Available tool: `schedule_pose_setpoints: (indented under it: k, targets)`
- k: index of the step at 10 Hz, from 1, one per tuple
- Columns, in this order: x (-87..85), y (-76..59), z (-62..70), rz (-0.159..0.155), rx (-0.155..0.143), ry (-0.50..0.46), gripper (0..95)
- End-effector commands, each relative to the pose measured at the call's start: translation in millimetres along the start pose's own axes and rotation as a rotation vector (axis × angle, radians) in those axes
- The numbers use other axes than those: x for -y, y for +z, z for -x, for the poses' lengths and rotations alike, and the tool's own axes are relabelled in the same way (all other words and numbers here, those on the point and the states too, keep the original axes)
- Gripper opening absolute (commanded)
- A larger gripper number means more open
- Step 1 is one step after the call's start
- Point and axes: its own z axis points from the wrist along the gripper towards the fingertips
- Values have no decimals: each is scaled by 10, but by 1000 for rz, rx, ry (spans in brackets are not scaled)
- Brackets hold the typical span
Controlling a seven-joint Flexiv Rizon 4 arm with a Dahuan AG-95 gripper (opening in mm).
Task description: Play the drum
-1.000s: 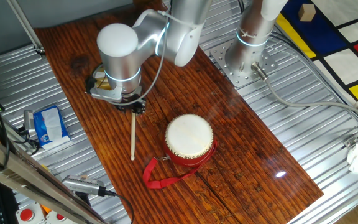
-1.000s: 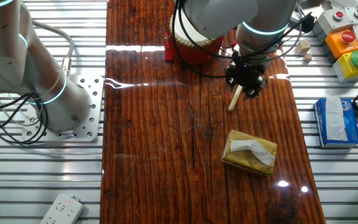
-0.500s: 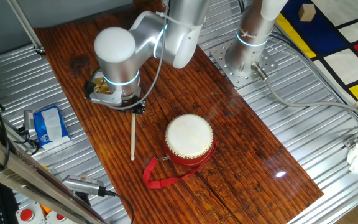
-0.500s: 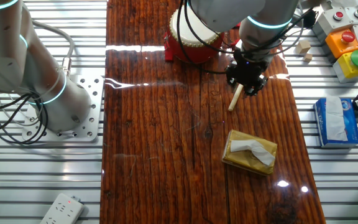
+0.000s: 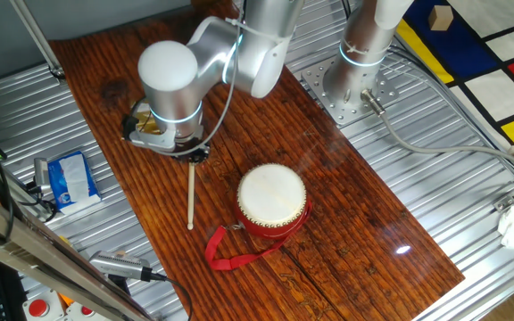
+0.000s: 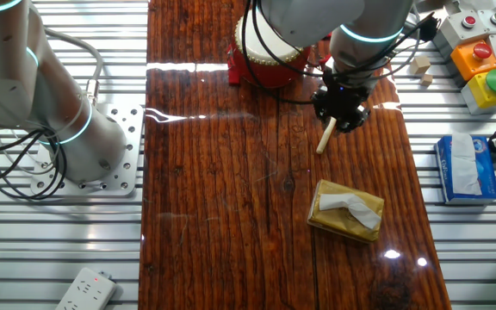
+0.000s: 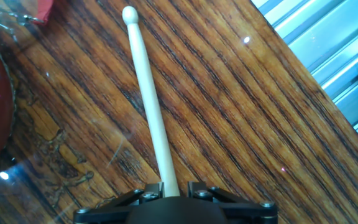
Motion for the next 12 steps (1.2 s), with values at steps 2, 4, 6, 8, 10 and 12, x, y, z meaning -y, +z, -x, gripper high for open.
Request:
schedule_pose_setpoints:
  k: [2,4,6,8,10,12]
  targets:
    - [7,7,12,13,20,-32,380]
    - [7,7,12,11,21,-26,380]
    - [7,7,12,11,21,-35,380]
    - [7,7,12,10,21,-40,380]
    - [7,7,12,9,20,-44,380]
    - [7,7,12,7,20,-45,380]
